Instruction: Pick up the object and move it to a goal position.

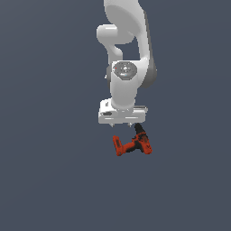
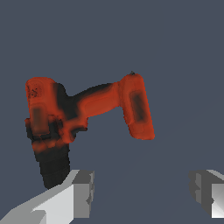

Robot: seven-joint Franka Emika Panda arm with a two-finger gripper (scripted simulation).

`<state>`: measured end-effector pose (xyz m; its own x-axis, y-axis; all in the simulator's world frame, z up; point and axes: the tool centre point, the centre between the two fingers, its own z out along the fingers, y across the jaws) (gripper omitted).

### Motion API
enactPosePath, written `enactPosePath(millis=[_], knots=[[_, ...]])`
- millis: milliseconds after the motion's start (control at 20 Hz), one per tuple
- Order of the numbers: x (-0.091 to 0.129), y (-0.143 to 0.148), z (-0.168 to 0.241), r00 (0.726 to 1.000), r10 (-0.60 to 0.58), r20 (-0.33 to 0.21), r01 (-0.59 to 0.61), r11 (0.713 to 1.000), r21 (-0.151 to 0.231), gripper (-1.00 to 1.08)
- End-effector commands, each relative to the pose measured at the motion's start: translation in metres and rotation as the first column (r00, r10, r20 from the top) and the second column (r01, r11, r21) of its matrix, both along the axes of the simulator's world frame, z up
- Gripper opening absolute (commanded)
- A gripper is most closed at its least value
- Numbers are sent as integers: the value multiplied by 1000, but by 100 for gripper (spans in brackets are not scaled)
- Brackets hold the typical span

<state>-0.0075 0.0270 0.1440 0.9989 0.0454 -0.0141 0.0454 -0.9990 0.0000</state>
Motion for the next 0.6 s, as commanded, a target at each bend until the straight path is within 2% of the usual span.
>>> enactPosePath(millis=[0,550], knots=[[-1,9,-7,1000,18,14,-18,1000,8,68],[-15,63,-51,985,124,117,-131,990,57,68]])
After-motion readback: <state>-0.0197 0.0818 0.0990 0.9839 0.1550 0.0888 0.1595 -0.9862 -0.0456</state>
